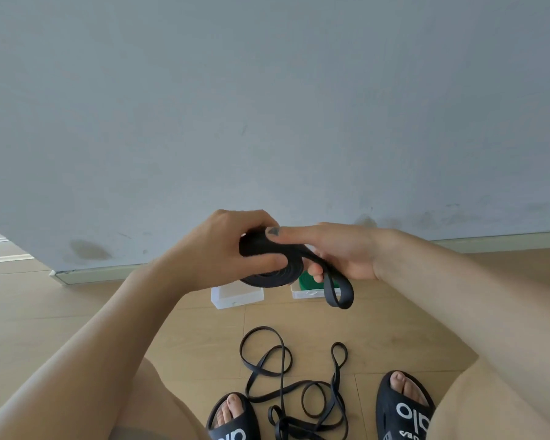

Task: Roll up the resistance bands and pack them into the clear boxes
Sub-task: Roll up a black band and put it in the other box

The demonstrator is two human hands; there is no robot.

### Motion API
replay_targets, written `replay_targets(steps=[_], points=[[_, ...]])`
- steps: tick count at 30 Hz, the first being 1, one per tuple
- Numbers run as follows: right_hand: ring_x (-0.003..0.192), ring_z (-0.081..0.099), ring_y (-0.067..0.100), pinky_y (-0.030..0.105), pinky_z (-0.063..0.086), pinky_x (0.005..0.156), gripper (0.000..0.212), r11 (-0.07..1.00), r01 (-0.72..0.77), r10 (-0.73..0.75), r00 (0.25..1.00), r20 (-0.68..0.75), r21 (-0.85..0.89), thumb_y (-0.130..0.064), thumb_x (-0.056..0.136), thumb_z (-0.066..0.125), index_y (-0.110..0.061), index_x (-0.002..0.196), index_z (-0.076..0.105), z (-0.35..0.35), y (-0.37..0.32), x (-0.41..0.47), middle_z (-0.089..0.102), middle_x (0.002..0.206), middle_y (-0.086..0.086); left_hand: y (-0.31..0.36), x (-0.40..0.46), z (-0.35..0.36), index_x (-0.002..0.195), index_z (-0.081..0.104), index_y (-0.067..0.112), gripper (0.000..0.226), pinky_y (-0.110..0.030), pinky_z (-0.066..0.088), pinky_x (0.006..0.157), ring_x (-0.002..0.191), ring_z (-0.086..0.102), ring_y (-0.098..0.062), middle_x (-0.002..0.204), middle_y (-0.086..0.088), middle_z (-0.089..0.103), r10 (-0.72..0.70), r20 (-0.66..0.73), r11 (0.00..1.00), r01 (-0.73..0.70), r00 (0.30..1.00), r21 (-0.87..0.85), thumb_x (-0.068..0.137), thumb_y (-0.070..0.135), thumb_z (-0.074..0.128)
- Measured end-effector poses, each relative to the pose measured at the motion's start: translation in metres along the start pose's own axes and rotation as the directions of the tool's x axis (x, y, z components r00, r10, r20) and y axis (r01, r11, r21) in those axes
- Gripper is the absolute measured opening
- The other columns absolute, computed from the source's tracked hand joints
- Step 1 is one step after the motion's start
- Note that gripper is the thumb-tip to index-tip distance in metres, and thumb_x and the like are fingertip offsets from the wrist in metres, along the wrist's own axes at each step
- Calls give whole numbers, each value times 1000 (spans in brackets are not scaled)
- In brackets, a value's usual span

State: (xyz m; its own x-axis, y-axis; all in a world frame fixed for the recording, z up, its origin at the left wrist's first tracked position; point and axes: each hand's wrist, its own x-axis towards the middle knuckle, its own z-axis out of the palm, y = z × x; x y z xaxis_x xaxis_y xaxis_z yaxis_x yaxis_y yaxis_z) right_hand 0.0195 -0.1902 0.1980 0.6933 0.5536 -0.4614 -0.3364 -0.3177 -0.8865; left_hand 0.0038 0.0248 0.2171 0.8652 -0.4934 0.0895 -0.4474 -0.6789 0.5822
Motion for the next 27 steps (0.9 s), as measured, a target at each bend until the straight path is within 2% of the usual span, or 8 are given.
replay_targets(steps=[4, 9, 11, 13, 17, 20, 25, 27], points=[[56, 38, 12, 28, 32, 59, 51, 994, -4, -2, 998, -58, -111, -67, 86, 69, -17, 85, 61, 8, 3, 3, 45, 67, -5, 1, 1, 7, 85, 66, 23, 16, -32, 48, 63, 73, 60, -17, 71, 5, 65, 50, 29, 990, -54, 998, 129, 90, 38, 71], [63, 48, 12, 36, 44, 83, 41, 999, -21, 15, 994, 108, 49, -57, 92, 62, -22, 111, 72, -5, -2, -5, 65, 81, -3, -5, -3, -4, 95, 71, 26, 9, -24, 50, 64, 75, 65, -15, 79, 8, 70, 49, -19, 997, -50, 999, -59, 91, 34, 70], [60, 48, 8, 31, 43, 75, 41, 998, 12, -18, 996, 88, 60, -50, 96, 62, -16, 117, 71, -5, -1, -4, 68, 82, -4, -6, -3, -4, 96, 70, 28, 10, -22, 50, 64, 77, 66, -13, 81, 10, 71, 42, -13, 998, -43, 999, -45, 89, 35, 69], [60, 45, 10, 27, 40, 66, 48, 999, 33, -33, 999, 15, 4, -51, 94, 67, -7, 112, 71, -1, 0, -2, 60, 91, 8, -5, -3, -3, 94, 68, 33, 9, -20, 49, 64, 77, 65, -9, 81, 13, 70, 5, 19, 1000, -5, 1000, 16, 89, 41, 70], [64, 48, 13, 29, 41, 67, 50, 993, 43, -51, 996, -70, -110, -58, 87, 71, -10, 94, 60, 7, -1, -1, 53, 90, 13, -1, -1, 6, 78, 59, 27, 30, -26, 42, 56, 65, 55, -16, 66, 5, 59, 24, 68, 988, -34, 997, 152, 85, 56, 62], [66, 52, 14, 23, 45, 60, 60, 988, 54, -61, 997, -45, -146, -66, 81, 65, -9, 97, 60, 6, -5, -6, 56, 90, 13, 0, -1, 4, 79, 63, 23, 21, -24, 40, 56, 62, 51, -16, 65, 1, 57, 14, 39, 999, -15, 999, 28, 89, 40, 72], [53, 48, 8, 18, 38, 49, 61, 984, 26, -37, 998, -60, -175, -53, 91, 66, 0, 118, 60, 2, -4, -9, 63, 61, -7, 2, -2, 0, 79, 68, 28, 17, -20, 39, 57, 61, 52, -12, 67, 4, 62, -51, 72, 999, 51, 996, -3, 83, 37, 83], [52, 48, 6, 18, 39, 48, 56, 987, 31, -46, 995, -88, -157, -51, 90, 71, -4, 120, 62, 1, -4, -8, 68, 67, -9, 1, -2, 1, 74, 65, 24, 25, -21, 36, 54, 57, 47, -11, 61, 1, 57, -25, 74, 999, 22, 997, 28, 83, 40, 82]])
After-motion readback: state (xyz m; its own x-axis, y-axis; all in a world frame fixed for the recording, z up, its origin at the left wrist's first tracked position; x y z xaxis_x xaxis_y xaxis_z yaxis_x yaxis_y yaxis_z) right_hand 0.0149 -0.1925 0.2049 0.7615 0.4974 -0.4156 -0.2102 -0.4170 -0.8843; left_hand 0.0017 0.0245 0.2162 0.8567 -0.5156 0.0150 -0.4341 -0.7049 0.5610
